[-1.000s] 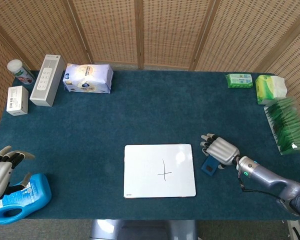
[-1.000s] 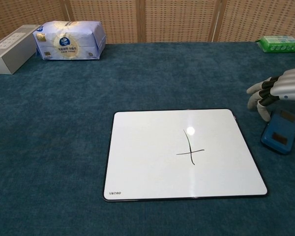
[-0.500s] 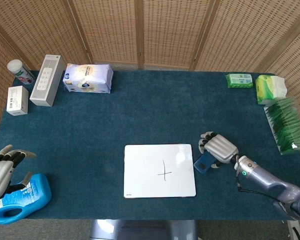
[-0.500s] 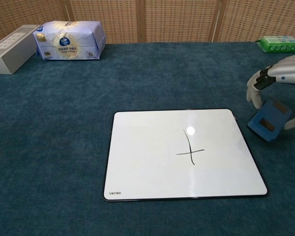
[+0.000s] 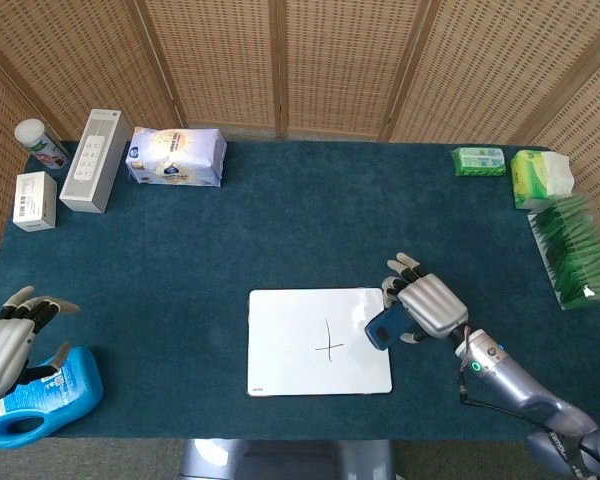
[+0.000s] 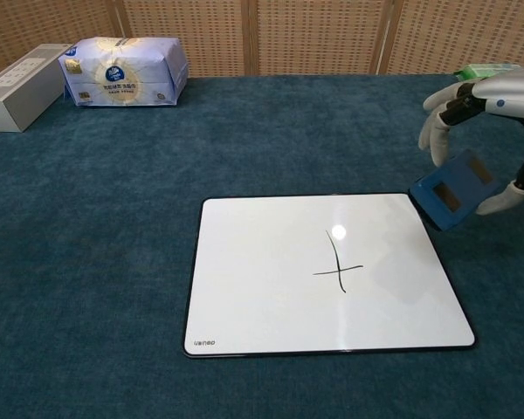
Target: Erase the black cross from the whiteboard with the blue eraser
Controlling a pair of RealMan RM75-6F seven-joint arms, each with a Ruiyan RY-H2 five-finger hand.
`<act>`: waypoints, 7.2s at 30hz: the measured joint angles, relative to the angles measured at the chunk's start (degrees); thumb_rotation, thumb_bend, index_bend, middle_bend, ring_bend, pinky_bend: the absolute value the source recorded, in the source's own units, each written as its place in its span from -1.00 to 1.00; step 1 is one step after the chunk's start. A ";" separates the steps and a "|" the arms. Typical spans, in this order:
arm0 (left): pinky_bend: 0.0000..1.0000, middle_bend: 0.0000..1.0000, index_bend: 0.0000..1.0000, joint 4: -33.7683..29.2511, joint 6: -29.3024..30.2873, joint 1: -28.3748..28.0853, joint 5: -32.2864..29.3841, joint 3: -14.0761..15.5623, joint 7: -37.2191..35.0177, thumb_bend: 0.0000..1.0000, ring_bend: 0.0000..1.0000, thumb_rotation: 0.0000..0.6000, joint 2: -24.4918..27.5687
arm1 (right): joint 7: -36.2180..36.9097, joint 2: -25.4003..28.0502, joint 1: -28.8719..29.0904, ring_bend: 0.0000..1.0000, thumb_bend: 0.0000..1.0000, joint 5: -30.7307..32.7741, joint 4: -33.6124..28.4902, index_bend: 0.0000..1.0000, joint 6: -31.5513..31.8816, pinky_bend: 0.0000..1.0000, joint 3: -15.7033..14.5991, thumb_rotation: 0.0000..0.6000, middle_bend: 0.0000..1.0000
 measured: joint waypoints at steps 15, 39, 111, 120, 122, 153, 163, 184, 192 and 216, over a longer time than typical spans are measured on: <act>-0.82 -0.39 -0.43 1.03 -0.33 0.02 0.41 0.38 -1.32 -0.02 -0.54 1.00 -0.40 | -6.47 -2.69 -2.27 -1.00 -0.90 1.77 -4.47 0.58 -0.34 -1.00 1.02 1.00 -0.99; -0.83 -0.39 -0.43 3.19 -0.26 0.46 1.29 0.94 -4.22 -0.02 -0.54 1.00 -0.69 | -11.17 -11.60 -1.31 -1.00 -0.90 5.39 -1.96 0.71 -5.89 -1.00 1.88 1.00 -1.00; -0.83 -0.40 -0.43 4.95 0.71 1.34 2.18 1.51 -6.74 -0.02 -0.54 1.00 -0.38 | -16.40 -21.06 6.55 -1.00 -0.90 13.85 6.83 0.69 -14.14 -1.00 6.27 1.00 -1.00; -0.83 -0.40 -0.43 5.58 1.24 1.84 2.27 1.63 -7.66 -0.02 -0.54 1.00 0.04 | -15.28 -23.06 8.03 -1.00 -0.90 14.42 9.88 0.69 -16.06 -1.00 6.21 1.00 -1.00; -0.83 -0.40 -0.43 5.57 0.91 1.58 2.41 1.56 -7.61 -0.02 -0.54 1.00 -0.11 | -15.44 -22.56 7.68 -1.00 -0.90 14.35 9.27 0.69 -15.55 -1.00 5.87 1.00 -1.00; -0.83 -0.40 -0.45 5.79 0.50 0.84 3.09 1.24 -7.21 -0.02 -0.54 1.00 -1.01 | -19.68 -10.63 5.19 -1.00 -0.92 14.49 -2.70 0.69 -12.86 -1.00 2.29 1.00 -1.00; -0.83 -0.40 -0.45 5.43 0.17 0.64 2.99 1.23 -6.54 -0.02 -0.54 1.00 -1.25 | -18.83 -6.99 5.51 -1.00 -0.92 14.01 -3.37 0.68 -15.44 -1.00 0.71 1.00 -1.00; -0.84 -0.40 -0.45 4.58 0.41 0.68 3.11 1.28 -6.09 -0.02 -0.54 1.00 -0.52 | -17.46 -10.95 7.93 -1.00 -0.93 14.80 -0.30 -0.15 -17.79 -1.00 2.51 1.00 -1.00; -0.85 -0.40 -0.45 5.08 0.08 0.56 3.25 1.38 -6.69 -0.02 -0.54 1.00 -0.62 | -18.71 -10.40 7.95 -1.00 -0.93 16.23 -0.77 -0.30 -17.39 -1.00 2.11 1.00 -1.00; -0.85 -0.40 -0.45 5.55 0.86 1.00 3.92 1.58 -7.27 -0.02 -0.54 1.00 -0.80 | -18.37 -8.73 7.55 -1.00 -0.93 15.94 -2.87 0.08 -16.47 -1.00 1.27 1.00 -0.98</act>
